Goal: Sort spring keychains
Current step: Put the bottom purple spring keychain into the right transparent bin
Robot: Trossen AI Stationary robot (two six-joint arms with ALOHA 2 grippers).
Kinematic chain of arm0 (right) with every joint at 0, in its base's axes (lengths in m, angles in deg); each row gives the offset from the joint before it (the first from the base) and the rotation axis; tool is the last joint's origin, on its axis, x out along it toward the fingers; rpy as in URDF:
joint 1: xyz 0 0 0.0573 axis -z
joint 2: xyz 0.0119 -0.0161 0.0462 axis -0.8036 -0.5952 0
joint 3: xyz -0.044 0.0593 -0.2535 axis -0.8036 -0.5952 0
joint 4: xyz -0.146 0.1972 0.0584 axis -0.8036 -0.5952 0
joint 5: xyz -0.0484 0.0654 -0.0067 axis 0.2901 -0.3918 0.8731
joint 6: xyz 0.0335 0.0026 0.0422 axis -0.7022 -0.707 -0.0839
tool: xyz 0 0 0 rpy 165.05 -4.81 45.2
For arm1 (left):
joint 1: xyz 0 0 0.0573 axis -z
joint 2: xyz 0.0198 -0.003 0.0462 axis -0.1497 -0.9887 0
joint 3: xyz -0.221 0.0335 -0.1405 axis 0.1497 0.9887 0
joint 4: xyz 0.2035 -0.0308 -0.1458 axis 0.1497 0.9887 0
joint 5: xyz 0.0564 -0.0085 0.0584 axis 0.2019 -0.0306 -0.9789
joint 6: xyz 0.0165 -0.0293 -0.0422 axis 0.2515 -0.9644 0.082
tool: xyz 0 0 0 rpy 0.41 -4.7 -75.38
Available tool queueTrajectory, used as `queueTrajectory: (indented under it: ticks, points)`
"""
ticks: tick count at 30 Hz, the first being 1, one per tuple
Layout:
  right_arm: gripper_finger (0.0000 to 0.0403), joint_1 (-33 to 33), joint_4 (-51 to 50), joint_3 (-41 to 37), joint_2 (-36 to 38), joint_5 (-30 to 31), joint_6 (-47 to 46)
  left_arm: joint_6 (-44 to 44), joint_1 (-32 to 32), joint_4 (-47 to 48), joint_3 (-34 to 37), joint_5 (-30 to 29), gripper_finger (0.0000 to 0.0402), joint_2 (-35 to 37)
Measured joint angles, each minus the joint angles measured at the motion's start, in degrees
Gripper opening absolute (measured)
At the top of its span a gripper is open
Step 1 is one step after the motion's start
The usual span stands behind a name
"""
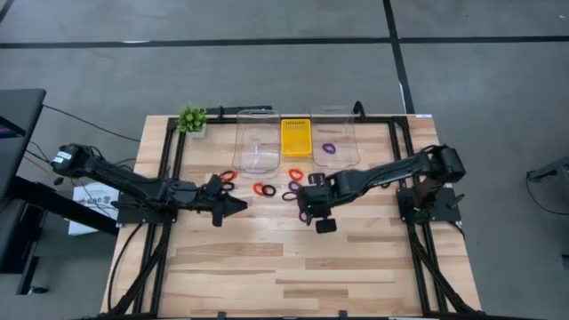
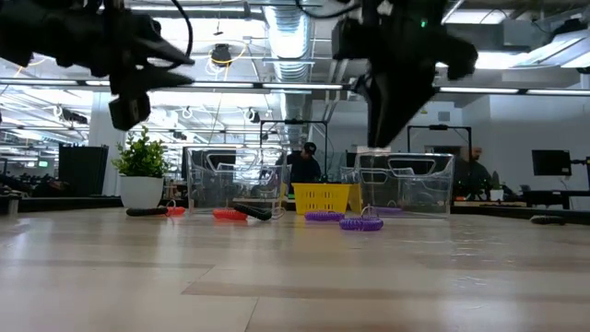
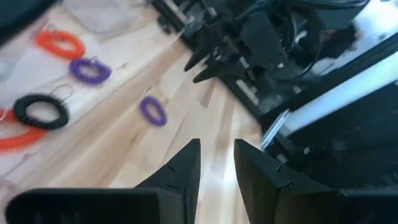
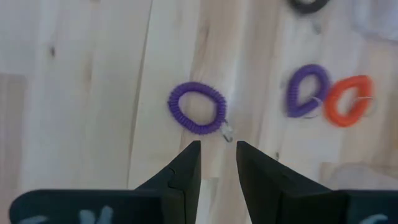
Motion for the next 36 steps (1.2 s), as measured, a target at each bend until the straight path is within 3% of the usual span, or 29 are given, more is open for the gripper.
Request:
queueTrajectory:
  ticks: [11,16,27,36]
  points:
    - [0.0092,0.55,1.89,0.09,-9.77,-0.20,0.82,9.54,0.23,-0.28,0.02,7.23,0.0095,-4.75]
    - [0.0092,0.68,2.96,0.20,-10.02,1.16,0.83,13.53,-1.67,0.38,0.46,9.12,0.0095,-2.61]
    - [0.0092,3.30,3.80,0.15,-9.91,2.59,0.94,13.07,-3.55,0.24,5.06,10.86,0.0095,4.01]
    - [0.0092,5.45,4.60,0.04,-9.91,0.89,3.95,13.05,-3.53,0.14,5.84,10.89,0.0095,5.42]
